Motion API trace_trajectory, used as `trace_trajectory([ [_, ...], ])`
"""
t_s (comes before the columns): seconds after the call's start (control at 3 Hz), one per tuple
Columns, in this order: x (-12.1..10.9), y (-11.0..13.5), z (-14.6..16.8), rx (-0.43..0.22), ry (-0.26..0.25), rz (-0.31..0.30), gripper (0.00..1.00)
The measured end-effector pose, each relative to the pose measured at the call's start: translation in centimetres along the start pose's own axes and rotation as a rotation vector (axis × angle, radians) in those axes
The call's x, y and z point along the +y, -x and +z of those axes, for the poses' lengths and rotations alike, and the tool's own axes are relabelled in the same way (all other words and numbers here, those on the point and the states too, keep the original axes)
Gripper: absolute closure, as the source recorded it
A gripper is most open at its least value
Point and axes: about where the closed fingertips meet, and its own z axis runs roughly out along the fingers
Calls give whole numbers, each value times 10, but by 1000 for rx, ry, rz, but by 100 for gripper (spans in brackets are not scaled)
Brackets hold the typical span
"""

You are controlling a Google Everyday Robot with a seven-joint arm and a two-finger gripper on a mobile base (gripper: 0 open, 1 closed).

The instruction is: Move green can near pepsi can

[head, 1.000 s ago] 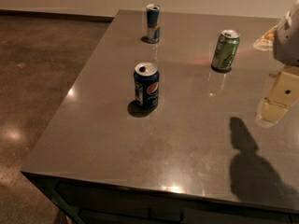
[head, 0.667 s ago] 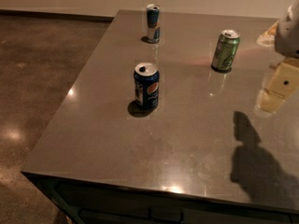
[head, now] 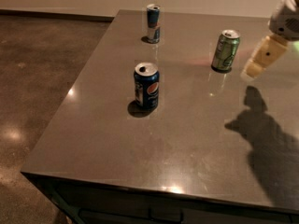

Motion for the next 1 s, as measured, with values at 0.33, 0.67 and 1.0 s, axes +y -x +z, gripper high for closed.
trace_trajectory([
  [0.33, -37, 5, 19, -23, -70, 99, 0],
  [0.67, -66, 14, 45, -63, -116, 212, 0],
  [1.0, -80, 19, 61, -77, -143, 272, 0],
])
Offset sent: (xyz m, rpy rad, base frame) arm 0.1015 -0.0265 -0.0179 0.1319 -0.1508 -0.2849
